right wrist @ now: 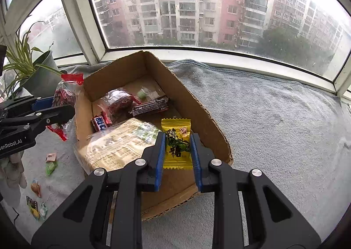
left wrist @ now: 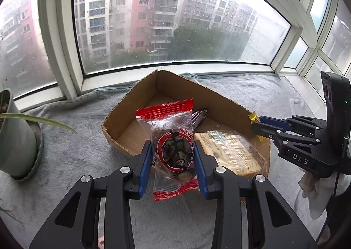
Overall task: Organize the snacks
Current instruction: 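Open both tools to drop the bag and yellow packet into the box, then move both tools back to the remaining snacks on the floor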
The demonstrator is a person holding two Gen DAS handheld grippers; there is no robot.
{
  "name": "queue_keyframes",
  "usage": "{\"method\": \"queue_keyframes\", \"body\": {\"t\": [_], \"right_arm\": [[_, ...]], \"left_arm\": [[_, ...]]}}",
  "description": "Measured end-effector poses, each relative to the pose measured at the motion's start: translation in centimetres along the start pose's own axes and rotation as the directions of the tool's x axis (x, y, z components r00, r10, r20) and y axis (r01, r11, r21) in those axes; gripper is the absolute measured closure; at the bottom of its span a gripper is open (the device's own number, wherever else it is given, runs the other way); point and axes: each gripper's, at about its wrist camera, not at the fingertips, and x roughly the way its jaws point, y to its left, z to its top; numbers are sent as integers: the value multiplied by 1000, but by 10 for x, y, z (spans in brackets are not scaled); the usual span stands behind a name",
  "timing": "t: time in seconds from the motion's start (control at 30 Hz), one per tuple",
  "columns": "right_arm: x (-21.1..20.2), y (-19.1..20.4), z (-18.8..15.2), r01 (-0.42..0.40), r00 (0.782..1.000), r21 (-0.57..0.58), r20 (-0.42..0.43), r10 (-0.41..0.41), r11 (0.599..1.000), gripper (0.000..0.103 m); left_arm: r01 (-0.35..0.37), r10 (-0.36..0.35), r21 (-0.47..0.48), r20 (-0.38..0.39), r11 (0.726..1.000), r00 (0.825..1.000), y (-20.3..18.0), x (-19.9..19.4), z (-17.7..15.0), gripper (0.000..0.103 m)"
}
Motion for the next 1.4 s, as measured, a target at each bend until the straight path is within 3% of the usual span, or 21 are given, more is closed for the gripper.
{"method": "queue_keyframes", "body": {"t": [0.47, 0.57, 0.63, 0.7, 1.1, 1.4], "right_arm": [[5, -3, -2, 34, 999, 2, 1, -34, 999, 79], [1, -5, -1, 45, 999, 10, 14, -46, 999, 65], [-2, -6, -1, 54, 998, 13, 24, -54, 998, 53], [-4, -6, -1, 52, 998, 11, 30, -53, 999, 50], [-24, 5, 0, 67, 997, -8, 47, -67, 998, 50], [-56, 27, -1, 54, 995, -31, 84, -51, 998, 50]], "left_arm": [[-3, 4, 27, -8, 1000, 1000, -9, 13, 6, 68], [-18, 18, 25, -1, 1000, 1000, -9, 12, 6, 53], [-15, 15, 24, 6, 1000, 1000, -9, 10, 7, 52], [-16, 16, 28, 7, 999, 1000, -9, 8, 8, 52], [-18, 17, 29, 27, 999, 999, -10, -8, 9, 52], [-44, 40, 51, 82, 998, 996, -12, -45, 7, 52]]}}
